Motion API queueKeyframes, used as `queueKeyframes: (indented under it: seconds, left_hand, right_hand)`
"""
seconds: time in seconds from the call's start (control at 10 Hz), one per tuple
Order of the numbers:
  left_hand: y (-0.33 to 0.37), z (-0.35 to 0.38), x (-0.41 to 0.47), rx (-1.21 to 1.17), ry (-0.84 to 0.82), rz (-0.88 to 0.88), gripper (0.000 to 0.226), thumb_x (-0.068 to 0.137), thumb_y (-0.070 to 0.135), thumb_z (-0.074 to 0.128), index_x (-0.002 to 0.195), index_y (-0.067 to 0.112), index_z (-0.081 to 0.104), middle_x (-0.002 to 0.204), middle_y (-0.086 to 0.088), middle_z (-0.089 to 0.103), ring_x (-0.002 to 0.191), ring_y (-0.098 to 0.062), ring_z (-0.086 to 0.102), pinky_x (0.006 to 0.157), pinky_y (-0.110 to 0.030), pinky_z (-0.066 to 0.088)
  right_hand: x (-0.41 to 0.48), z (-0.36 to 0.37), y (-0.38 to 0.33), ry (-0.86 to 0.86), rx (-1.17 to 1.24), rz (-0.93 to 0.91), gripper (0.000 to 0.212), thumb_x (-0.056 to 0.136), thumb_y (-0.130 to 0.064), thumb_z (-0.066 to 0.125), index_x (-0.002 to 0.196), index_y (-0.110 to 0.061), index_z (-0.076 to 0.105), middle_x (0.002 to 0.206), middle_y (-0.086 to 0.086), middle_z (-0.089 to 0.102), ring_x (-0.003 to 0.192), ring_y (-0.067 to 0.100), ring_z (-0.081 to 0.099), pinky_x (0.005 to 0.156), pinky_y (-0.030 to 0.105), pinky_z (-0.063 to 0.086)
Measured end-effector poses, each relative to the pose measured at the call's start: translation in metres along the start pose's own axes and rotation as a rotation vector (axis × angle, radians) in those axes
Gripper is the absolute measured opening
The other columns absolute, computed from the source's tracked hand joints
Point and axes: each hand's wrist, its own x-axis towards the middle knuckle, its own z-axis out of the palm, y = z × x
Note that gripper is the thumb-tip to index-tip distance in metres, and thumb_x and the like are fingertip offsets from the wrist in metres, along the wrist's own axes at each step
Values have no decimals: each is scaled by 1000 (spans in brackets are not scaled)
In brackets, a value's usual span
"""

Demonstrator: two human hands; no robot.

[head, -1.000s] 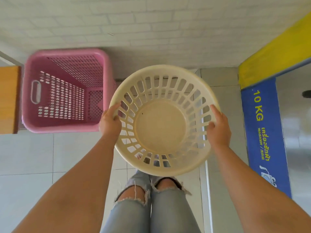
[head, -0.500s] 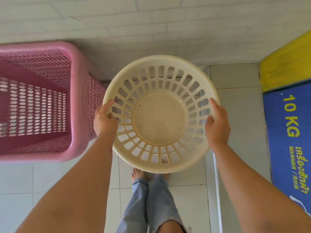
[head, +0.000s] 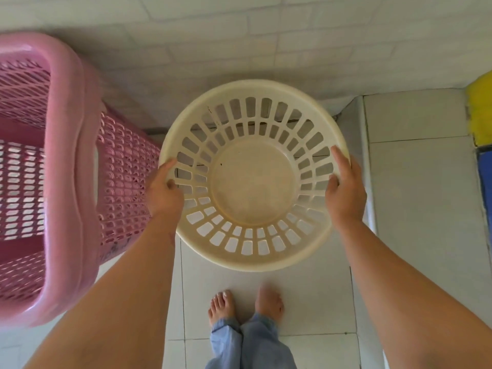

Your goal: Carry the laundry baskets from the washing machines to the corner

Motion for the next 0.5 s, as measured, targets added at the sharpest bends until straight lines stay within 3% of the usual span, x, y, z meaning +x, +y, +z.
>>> queueKeyframes:
  seconds: [0.3,0.4,0.5]
  left_hand:
    - [-7,14,28,68,-102,86,61,94,-2,39,139,39,45,142,-5,37,125,-26,45,103,-49,45]
    - [8,5,21,293,-157,146,60,95,15,50,146,41,32,159,-8,15,144,-32,23,117,-51,26]
    - [29,-13,5,514,-159,227,61,97,36,48,152,35,21,163,-10,1,150,-31,4,121,-50,11]
  right_hand:
    - [19,14,6,-83,-121,-19,65,97,-7,45,149,-41,26,161,2,18,117,28,56,68,30,49]
    - [15,3,0,-118,-300,-10,62,98,-23,49,150,-43,22,163,7,8,141,33,33,97,53,45]
    - [0,-17,-19,-94,-396,-106,57,98,-36,45,151,-37,24,163,10,11,147,31,21,112,58,28]
